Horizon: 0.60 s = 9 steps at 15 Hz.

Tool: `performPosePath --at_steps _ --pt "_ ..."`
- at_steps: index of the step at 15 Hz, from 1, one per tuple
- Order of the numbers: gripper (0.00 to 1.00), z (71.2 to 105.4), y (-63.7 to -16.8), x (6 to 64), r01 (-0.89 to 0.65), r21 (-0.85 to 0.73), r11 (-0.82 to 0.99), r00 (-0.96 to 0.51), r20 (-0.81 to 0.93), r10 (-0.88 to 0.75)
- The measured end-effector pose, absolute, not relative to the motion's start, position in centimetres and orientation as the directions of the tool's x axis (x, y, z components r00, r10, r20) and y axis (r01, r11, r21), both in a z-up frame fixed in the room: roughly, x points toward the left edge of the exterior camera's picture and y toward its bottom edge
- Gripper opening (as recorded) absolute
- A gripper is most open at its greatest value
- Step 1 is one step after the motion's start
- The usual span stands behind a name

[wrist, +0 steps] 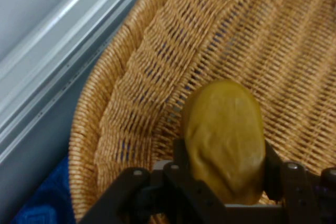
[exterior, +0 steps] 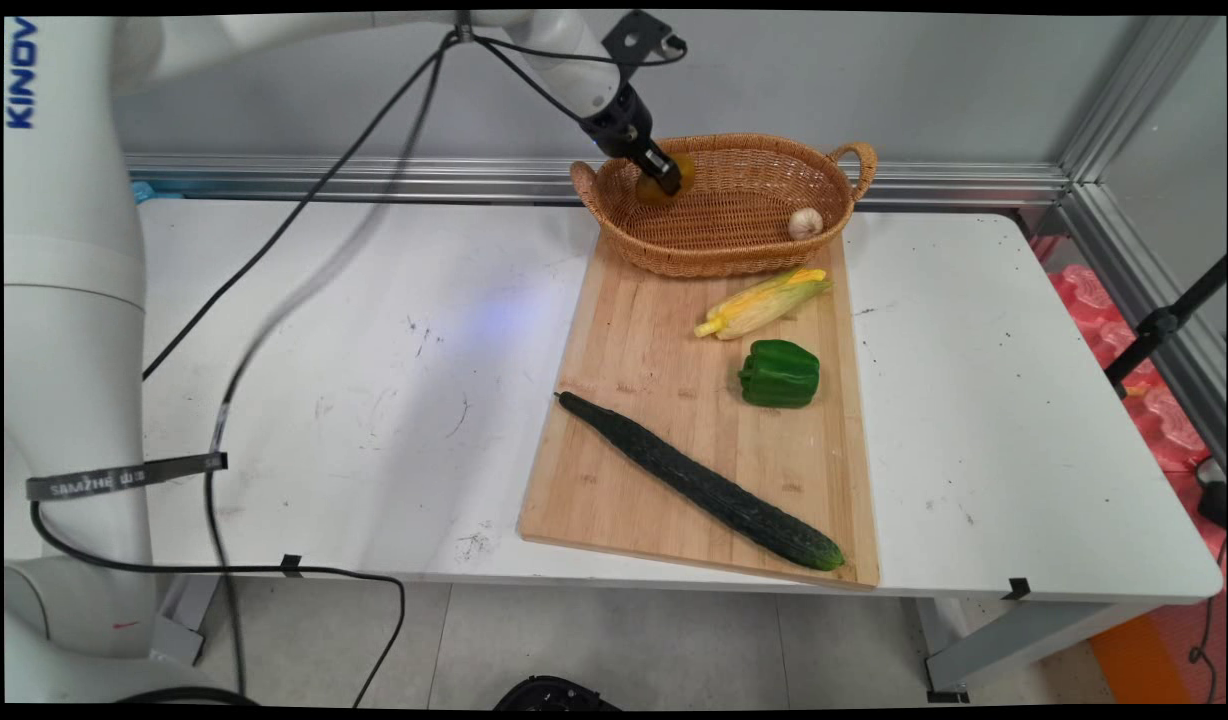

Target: Place the picked object in the vegetable basket

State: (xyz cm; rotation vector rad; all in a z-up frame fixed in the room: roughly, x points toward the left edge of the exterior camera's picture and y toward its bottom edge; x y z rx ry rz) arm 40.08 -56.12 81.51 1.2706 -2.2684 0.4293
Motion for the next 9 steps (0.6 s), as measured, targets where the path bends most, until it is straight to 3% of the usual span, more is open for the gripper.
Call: performPosePath --at_steps 7,8,9 --pt "0.0 79.3 -58.0 39.7 -0.84 -0.028 0.541 -0.473 0.525 -0.708" --pt "1.0 79.2 -58.1 39.7 -0.837 -0.029 0.547 -0.479 0.523 -0.705" --pt "1.0 79.2 -58.1 39.7 -0.833 -0.03 0.552 -0.484 0.522 -0.702"
